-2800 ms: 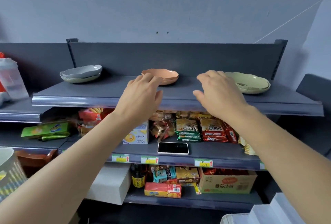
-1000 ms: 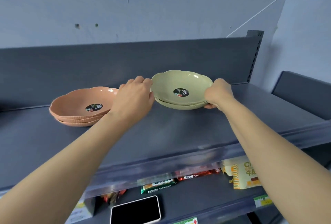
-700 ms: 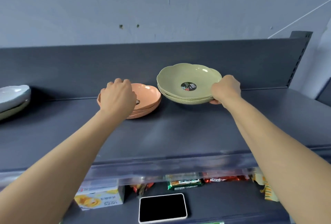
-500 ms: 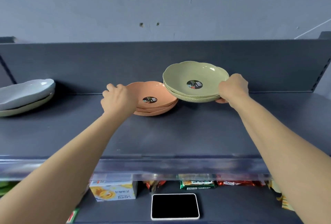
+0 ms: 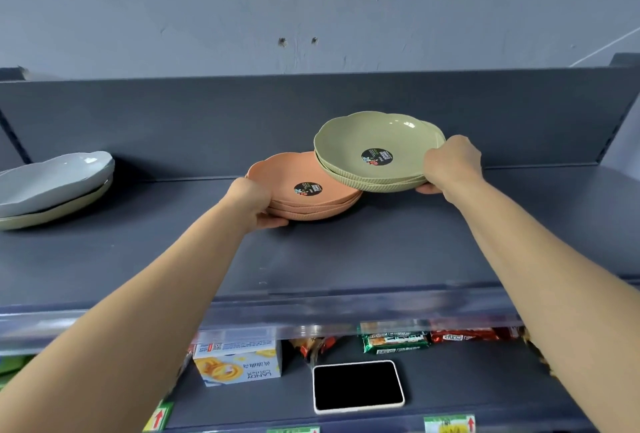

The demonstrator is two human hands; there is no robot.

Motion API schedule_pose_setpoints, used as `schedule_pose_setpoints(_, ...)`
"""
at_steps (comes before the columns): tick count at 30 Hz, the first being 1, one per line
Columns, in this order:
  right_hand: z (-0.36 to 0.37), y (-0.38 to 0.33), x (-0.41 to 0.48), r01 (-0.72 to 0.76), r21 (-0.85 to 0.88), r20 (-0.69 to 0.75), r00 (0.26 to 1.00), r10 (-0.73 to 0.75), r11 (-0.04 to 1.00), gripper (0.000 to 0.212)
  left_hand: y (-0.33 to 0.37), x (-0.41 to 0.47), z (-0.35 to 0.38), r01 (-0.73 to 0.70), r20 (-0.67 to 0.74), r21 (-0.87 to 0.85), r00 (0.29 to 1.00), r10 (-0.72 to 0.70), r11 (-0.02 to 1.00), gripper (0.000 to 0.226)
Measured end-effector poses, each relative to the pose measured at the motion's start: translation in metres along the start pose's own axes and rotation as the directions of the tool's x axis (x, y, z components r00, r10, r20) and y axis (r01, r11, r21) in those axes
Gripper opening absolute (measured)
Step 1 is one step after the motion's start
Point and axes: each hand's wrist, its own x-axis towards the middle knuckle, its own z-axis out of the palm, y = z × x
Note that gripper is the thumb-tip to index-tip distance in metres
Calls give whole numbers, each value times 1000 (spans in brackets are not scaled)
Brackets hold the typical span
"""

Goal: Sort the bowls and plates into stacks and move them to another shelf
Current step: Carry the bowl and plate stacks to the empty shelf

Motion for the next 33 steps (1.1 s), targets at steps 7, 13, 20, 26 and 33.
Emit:
schedule_pose_setpoints(7, -12, 9, -20, -39, 43, -108, 993, 44, 998, 28, -3, -6, -2, -49, 24, -16, 998, 50, 999, 21)
schedule_pose_setpoints(13, -35, 21, -41, -56, 92, -150, 986, 69, 994, 34, 0, -37, 0, -139, 37, -16, 990, 139, 990, 23)
schedule_pose_setpoints(20, -93, 42, -72, -71, 134, -178, 980, 94, 989, 35, -3, -106, 24, -206, 98, 53, 975, 200, 977, 24)
schedule_pose_setpoints(26, -136, 70, -109, -98, 153, -184, 975, 126, 983, 34, -20, -163, 42, -198, 107, 113, 977, 186, 974, 22)
schedule_pose_setpoints(33, -184, 86, -150, -122, 127, -284, 946, 154, 984, 31, -19, -200, 62, -278, 254, 151, 938, 235, 949, 18)
